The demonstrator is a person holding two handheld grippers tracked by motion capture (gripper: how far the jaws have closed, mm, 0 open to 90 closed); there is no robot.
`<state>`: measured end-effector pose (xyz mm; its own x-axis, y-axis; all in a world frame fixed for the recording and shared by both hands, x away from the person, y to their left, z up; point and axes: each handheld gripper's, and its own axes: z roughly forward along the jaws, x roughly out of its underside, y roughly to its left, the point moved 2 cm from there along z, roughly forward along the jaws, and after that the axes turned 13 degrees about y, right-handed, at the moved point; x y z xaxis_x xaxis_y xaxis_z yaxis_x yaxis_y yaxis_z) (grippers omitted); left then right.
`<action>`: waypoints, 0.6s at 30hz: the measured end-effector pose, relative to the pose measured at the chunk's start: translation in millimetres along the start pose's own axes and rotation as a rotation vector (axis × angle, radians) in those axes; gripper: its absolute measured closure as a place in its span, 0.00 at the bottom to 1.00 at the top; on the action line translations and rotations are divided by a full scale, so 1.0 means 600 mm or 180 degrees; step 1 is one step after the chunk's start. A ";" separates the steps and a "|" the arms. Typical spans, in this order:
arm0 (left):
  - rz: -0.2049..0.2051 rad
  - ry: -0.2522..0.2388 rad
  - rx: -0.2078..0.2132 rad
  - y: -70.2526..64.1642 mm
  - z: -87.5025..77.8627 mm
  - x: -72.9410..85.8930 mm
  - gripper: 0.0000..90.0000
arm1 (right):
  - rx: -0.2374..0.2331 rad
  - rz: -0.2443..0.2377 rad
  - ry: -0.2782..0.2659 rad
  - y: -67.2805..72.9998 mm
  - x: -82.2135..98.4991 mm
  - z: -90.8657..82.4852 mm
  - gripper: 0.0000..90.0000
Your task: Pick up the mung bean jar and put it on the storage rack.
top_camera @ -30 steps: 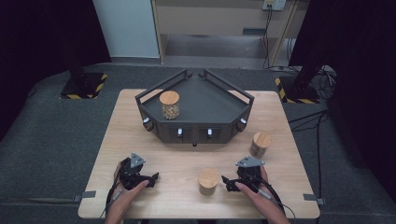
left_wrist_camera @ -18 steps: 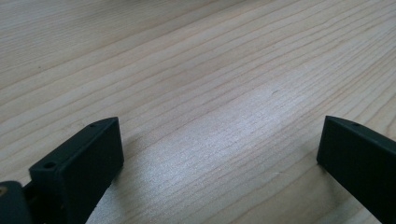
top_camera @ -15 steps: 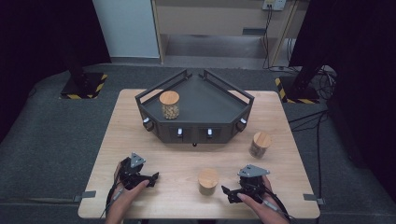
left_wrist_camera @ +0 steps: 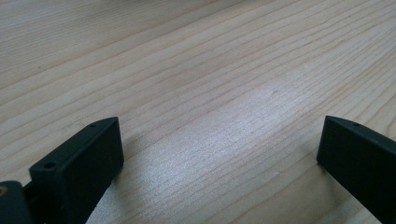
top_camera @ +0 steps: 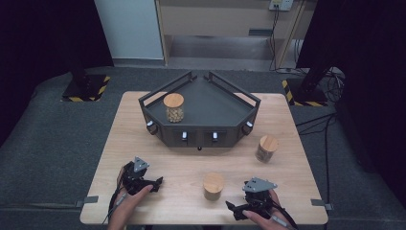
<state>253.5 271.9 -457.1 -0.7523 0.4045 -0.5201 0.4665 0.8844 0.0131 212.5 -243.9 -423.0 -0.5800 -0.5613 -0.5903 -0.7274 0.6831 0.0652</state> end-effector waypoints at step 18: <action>-0.0001 0.0000 0.0000 0.000 0.000 0.000 0.00 | -0.0084 -0.0256 0.0150 0.035 -0.065 0.056 0.03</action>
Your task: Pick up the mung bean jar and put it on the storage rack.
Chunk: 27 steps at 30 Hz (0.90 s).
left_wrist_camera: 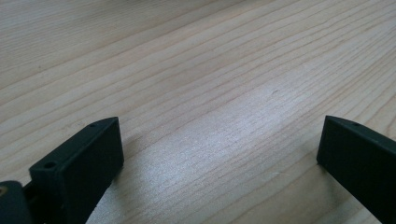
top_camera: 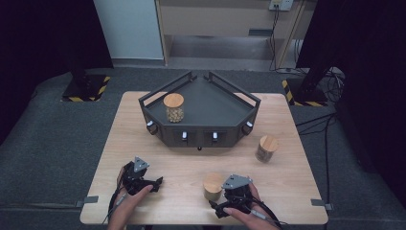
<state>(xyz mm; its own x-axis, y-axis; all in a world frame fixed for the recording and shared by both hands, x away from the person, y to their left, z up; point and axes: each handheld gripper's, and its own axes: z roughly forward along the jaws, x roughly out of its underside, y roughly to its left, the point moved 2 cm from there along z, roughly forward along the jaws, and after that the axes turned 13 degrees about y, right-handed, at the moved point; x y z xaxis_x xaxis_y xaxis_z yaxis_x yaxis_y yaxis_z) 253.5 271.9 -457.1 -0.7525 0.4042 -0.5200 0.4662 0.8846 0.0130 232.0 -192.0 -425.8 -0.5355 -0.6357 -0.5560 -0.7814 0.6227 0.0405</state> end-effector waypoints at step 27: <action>0.0000 0.0006 -0.0004 0.000 0.000 0.000 0.00 | 0.0060 -0.0080 0.0080 0.011 -0.038 0.039 0.18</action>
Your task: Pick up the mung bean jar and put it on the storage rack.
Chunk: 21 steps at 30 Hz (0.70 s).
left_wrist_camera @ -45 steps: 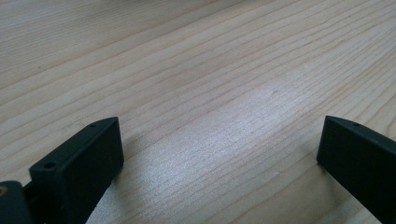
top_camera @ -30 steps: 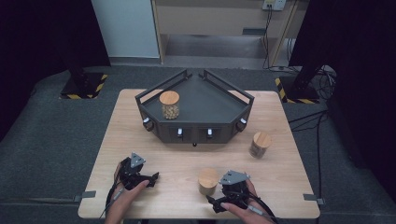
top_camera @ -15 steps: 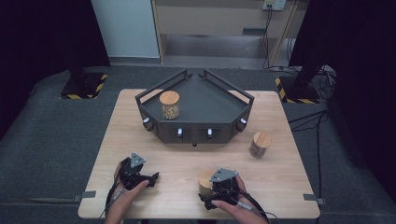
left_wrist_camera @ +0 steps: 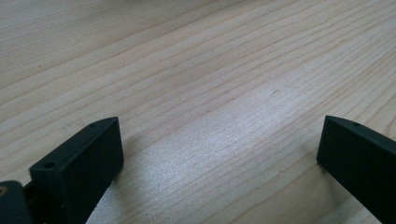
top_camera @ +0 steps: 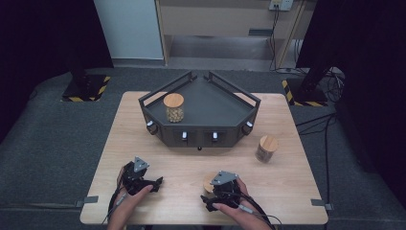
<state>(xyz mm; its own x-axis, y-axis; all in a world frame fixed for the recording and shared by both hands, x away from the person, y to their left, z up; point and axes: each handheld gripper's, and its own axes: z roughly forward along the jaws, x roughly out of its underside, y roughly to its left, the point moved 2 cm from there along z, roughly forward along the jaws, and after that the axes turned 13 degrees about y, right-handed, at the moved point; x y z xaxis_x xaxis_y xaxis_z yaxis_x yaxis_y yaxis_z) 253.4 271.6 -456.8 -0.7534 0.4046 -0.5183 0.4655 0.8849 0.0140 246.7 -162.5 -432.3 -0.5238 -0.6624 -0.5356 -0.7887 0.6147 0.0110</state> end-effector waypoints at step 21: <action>-0.0001 0.0000 0.0000 0.000 0.000 0.000 0.00 | -0.0001 -0.0031 -0.0073 -0.009 0.004 -0.009 0.28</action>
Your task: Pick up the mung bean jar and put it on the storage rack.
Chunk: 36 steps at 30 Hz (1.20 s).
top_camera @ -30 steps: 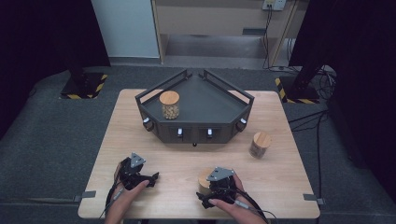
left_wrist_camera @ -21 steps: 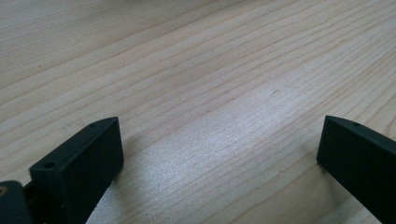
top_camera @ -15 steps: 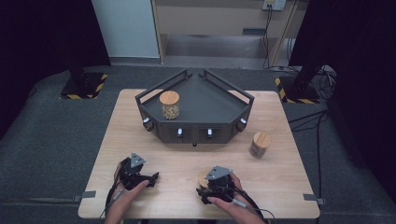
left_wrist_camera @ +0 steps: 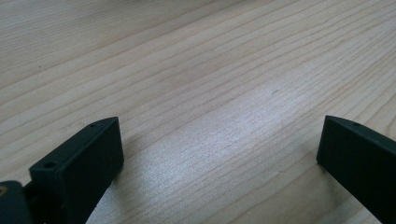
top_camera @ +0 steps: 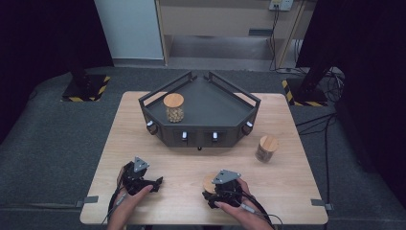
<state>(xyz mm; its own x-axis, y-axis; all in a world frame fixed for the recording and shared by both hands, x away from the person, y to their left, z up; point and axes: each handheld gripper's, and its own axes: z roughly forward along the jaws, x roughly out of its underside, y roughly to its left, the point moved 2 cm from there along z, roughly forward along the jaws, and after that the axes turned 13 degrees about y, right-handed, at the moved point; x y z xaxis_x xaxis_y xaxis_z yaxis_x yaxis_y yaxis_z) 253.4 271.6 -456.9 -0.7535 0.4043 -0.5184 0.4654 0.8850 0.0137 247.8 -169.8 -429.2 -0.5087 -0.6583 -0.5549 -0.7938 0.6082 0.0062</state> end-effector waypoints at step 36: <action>0.0000 -0.0001 0.0000 0.000 0.000 0.000 0.00 | 0.0103 0.0095 -0.0157 -0.030 -0.044 -0.070 0.28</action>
<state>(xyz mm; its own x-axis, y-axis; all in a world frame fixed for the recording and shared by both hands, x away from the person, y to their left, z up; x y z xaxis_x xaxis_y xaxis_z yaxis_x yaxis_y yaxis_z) 253.4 271.6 -456.9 -0.7534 0.4043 -0.5186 0.4655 0.8850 0.0137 261.5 -182.0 -379.7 -0.5144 -0.6174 -0.5952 -0.7669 0.6418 -0.0029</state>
